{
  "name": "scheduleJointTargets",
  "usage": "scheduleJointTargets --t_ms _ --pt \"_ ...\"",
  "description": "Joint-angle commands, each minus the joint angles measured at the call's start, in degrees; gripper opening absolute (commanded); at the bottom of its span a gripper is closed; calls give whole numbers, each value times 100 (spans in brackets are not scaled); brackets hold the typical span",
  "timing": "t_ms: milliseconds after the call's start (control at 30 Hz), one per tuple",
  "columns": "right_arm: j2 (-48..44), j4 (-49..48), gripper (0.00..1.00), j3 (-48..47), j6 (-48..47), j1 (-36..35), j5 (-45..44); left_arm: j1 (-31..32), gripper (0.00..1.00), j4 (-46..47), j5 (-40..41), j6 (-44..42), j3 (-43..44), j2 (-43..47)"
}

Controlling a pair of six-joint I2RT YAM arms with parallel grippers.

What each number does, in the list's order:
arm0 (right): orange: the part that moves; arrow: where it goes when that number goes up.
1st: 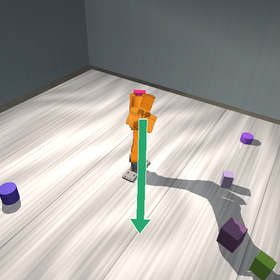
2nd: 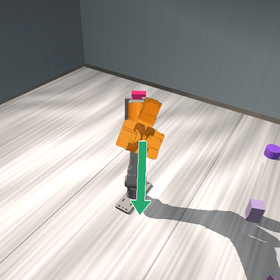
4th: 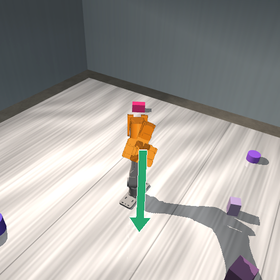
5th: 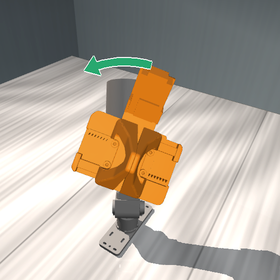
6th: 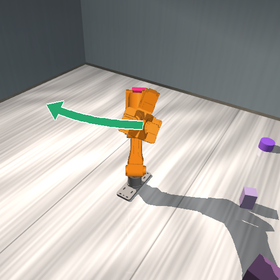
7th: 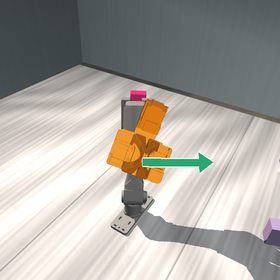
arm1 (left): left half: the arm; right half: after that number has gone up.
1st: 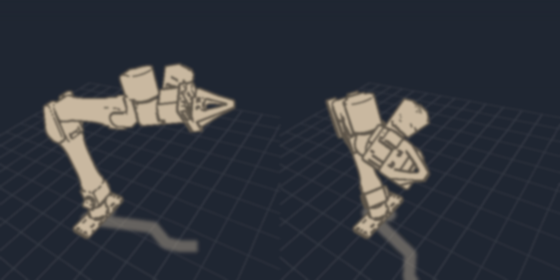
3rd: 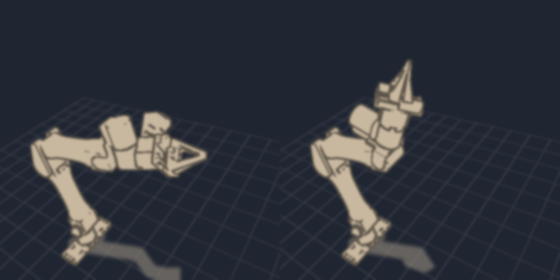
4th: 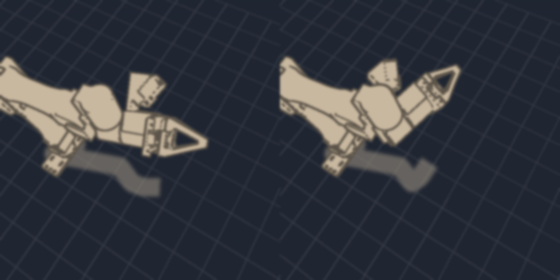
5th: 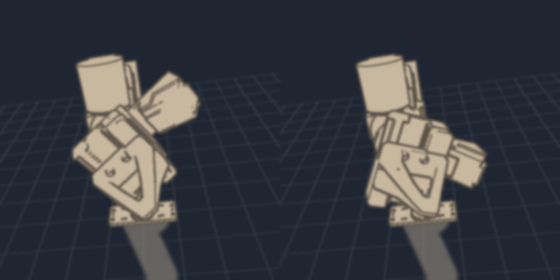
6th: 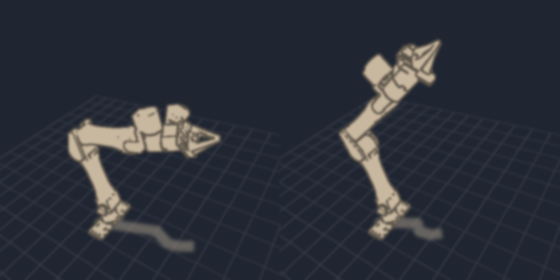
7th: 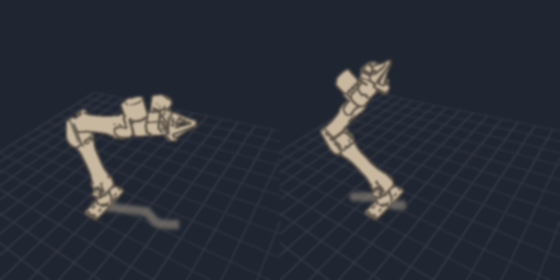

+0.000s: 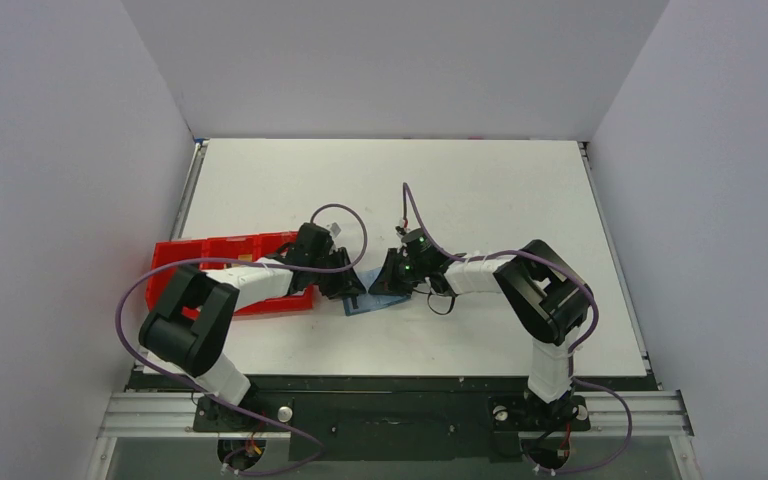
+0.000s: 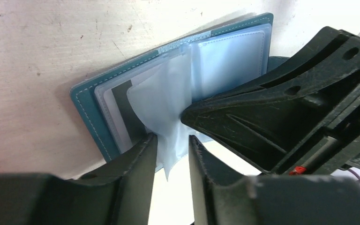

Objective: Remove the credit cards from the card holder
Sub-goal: Remove the credit card from the card holder.

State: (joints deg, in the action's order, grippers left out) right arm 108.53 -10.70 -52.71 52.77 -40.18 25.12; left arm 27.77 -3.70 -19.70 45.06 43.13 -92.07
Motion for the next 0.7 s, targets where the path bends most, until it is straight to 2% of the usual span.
scheduleJointTargets --t_ms 0,67,133,400,667 --pt "203 536 6 266 -153 -68 -358 70 19 262 79 56 144 -49" --pt "-33 607 16 239 -160 -57 -381 71 8 244 121 71 160 31" --pt "-213 712 20 186 -170 -47 -418 71 0 199 159 64 196 87" --pt "-1028 1190 37 -6 -206 -49 -633 71 0 -21 201 -2 289 325" --pt "-1784 1456 42 -41 -129 42 -846 215 0 -166 103 -152 551 422"
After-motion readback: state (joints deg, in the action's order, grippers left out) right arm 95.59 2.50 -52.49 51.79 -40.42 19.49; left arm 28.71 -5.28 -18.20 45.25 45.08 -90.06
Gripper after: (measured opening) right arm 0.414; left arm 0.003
